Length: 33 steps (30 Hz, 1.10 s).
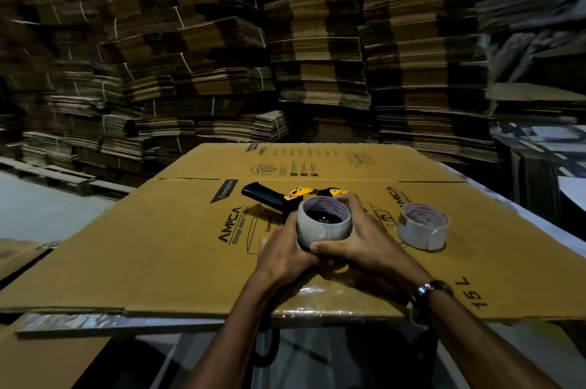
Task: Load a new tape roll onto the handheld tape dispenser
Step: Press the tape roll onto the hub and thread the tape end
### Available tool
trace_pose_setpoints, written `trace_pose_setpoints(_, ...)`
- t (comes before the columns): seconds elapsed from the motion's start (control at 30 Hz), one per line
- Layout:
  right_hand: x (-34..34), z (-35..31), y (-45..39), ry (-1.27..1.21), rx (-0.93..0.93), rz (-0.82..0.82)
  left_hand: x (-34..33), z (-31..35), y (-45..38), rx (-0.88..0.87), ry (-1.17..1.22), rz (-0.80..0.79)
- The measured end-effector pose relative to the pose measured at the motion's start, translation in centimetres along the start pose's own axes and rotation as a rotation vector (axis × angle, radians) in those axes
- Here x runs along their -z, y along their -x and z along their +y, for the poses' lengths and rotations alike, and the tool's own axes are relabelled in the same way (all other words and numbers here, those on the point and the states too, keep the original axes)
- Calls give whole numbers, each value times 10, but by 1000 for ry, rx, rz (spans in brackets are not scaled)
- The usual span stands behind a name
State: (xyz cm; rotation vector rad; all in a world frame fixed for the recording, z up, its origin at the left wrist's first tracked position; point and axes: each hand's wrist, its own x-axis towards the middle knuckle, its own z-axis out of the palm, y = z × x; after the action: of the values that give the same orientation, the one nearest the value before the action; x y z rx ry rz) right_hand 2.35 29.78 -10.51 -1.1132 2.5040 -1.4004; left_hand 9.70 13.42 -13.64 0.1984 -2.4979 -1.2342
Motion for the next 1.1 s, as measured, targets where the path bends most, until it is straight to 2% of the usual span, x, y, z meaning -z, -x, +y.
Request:
trace_pose_setpoints(0.13,7,-3,-8,42,-13,-80,0,-2,-1,11,-19,3)
trace_pose_setpoints(0.43,-8,4,8,20,3,84,0,-6,-2,-30,-38,-3)
trace_pose_setpoints(0.67,4,3,-4,31,-24,-53,-2,-6,-3,-16,-54,8)
trace_pose_setpoints(1.1,-12,13,5,38,21,79,-5,-18,-10,-35,-80,2)
